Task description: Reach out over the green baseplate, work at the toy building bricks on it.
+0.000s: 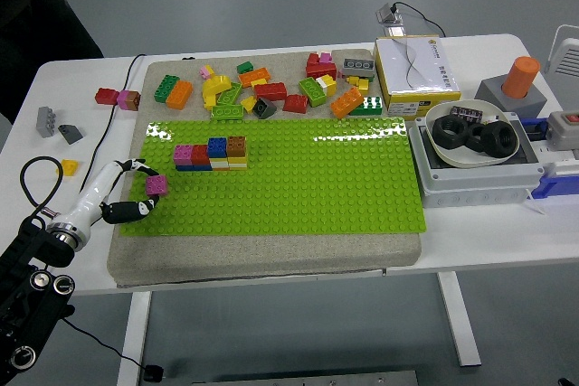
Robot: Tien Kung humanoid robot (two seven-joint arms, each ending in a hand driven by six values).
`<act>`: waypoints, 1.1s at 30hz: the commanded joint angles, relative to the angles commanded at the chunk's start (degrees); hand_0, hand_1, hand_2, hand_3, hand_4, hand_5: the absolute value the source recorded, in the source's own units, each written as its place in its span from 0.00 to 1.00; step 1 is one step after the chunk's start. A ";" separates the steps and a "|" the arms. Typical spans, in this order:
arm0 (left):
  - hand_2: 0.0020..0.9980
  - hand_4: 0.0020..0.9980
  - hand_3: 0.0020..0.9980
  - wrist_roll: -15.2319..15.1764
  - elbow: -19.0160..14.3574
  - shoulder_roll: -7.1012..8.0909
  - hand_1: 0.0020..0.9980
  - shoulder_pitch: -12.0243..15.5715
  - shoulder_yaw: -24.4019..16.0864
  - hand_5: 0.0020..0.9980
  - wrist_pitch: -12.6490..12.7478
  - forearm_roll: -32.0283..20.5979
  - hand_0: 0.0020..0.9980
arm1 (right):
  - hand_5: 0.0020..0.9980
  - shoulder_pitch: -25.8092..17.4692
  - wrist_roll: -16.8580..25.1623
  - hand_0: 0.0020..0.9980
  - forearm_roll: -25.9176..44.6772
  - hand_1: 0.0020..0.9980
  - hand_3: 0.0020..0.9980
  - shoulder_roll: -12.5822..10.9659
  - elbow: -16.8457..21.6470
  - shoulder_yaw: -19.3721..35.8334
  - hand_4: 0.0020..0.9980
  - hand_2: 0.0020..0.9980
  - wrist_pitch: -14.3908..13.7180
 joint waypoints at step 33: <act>0.83 0.97 0.47 -4.21 1.04 -5.08 0.89 3.05 -7.61 0.00 -11.23 -69.68 0.95 | 0.75 -0.01 0.06 0.58 -0.17 0.56 0.65 0.19 0.00 0.09 0.64 0.62 0.02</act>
